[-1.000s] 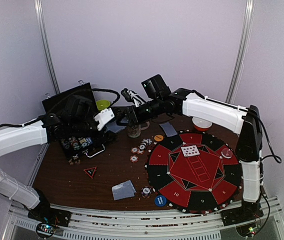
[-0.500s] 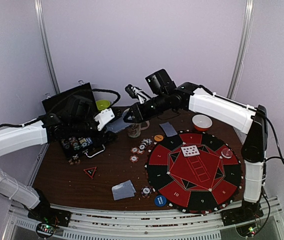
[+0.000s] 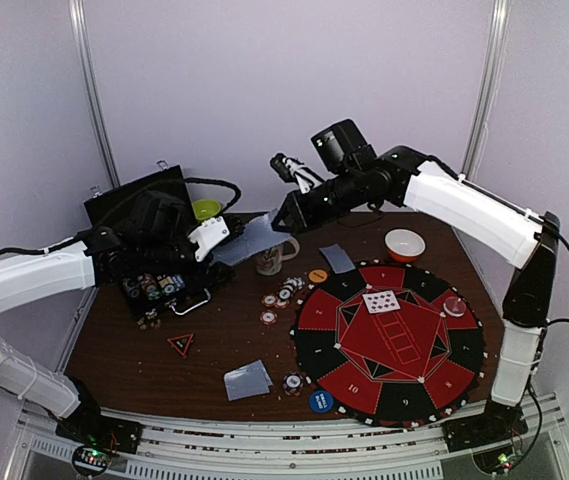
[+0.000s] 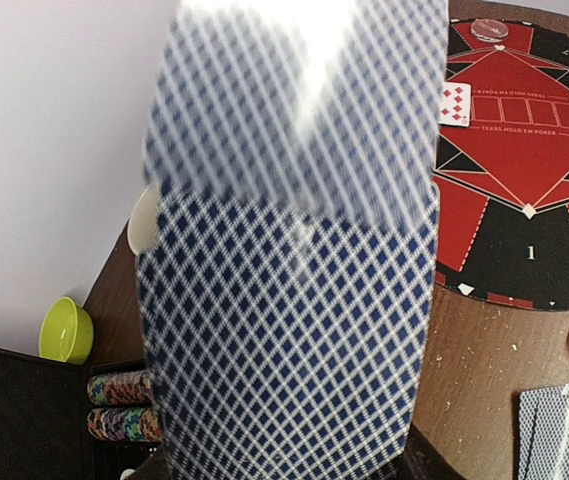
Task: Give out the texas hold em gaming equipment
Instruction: Pick up the poker card from the face-down deck piles, then flop the poker card in the community card area, then pick up the poker card from the face-down deck piles, then distribute the poker card in the community card area.
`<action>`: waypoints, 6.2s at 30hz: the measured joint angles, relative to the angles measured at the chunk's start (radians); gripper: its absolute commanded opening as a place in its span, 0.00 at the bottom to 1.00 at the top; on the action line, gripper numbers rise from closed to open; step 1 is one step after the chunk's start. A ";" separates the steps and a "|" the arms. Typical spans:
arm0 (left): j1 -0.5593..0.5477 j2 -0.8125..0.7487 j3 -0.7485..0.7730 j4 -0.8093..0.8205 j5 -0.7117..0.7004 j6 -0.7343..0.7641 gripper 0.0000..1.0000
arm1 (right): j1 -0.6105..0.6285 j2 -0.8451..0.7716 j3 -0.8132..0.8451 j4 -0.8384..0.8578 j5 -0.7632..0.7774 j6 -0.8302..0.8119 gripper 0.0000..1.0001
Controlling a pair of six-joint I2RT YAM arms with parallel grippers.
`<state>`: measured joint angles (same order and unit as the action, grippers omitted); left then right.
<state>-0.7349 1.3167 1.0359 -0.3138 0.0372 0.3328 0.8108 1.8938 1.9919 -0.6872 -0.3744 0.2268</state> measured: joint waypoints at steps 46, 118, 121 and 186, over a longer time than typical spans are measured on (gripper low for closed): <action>0.000 0.000 0.000 0.000 -0.001 0.000 0.52 | -0.017 0.323 -0.399 -0.491 0.831 0.229 0.00; 0.000 0.000 0.000 0.000 -0.003 0.000 0.52 | 0.003 0.064 -0.262 0.515 -0.264 0.261 0.21; 0.000 0.000 0.000 -0.001 -0.003 0.000 0.52 | 0.011 0.063 -0.256 0.503 -0.255 0.248 0.21; 0.000 0.000 0.000 0.000 -0.004 0.002 0.52 | 0.095 0.163 -0.697 -0.464 0.806 0.251 0.00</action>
<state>-0.7349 1.3163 1.0355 -0.3138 0.0334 0.3351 0.9058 2.0563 1.2945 -1.1511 0.4316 0.4774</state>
